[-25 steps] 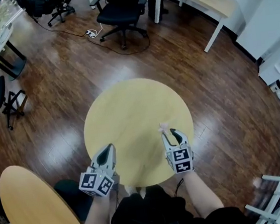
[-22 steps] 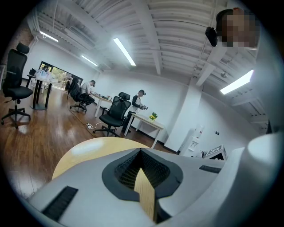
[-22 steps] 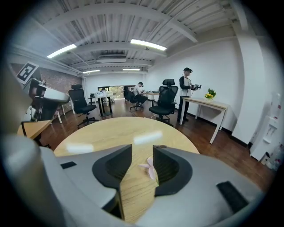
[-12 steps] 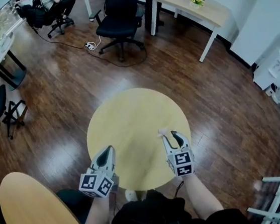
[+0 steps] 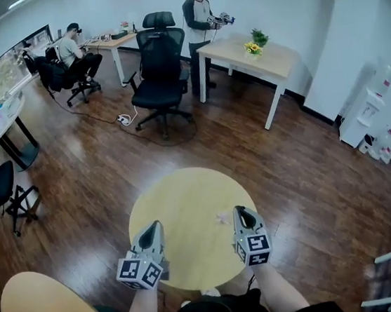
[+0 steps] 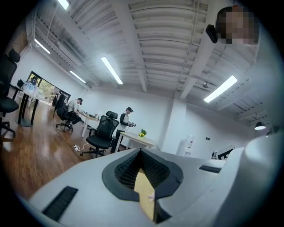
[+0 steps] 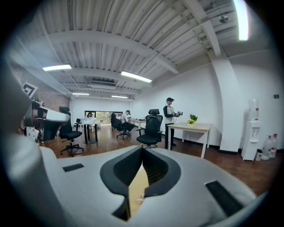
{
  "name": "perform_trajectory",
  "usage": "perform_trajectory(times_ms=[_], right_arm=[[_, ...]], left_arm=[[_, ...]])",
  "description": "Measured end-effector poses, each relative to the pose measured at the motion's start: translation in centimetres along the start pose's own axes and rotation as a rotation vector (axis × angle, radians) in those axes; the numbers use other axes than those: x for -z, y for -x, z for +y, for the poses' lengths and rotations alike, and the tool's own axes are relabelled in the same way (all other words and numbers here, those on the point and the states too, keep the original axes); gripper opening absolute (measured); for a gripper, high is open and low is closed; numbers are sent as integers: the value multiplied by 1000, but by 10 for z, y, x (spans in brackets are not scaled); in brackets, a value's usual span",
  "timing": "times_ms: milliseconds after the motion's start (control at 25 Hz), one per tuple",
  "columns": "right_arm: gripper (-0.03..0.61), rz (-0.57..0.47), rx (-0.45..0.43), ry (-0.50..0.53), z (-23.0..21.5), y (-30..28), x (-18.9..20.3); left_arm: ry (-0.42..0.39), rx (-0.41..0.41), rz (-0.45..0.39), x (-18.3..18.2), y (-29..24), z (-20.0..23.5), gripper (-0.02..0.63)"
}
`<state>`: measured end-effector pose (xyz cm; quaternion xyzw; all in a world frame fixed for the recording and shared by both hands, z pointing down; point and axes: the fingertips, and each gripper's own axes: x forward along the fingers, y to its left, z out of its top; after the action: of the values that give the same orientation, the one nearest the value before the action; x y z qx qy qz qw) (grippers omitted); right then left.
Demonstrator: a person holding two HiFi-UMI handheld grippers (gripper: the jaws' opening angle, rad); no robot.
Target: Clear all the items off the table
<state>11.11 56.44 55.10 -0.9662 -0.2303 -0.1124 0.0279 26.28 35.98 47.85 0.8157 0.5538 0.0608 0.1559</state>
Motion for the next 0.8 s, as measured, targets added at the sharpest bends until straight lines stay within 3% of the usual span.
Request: perform_trajectory(times_ms=[200,360,520,680,800], right_arm=[[5,-96,26,2,-4,11,-38],[5,-151,18,22,7,19,-58],[5,-157,20,83,10,21,-63],[5,-152,31,85,5,21,-61],[5,-142,28,84,5,17,-59]], left_arm=[[22,19,-69,-26,5,0,-9],[-19,44,-85,-37,14,-4,-9],[-29,67,-85,-37,19,-2,-9],[-60,100,-69,-35,17,-14,-11],[-35,95,-79,-36,16,-9,-9]])
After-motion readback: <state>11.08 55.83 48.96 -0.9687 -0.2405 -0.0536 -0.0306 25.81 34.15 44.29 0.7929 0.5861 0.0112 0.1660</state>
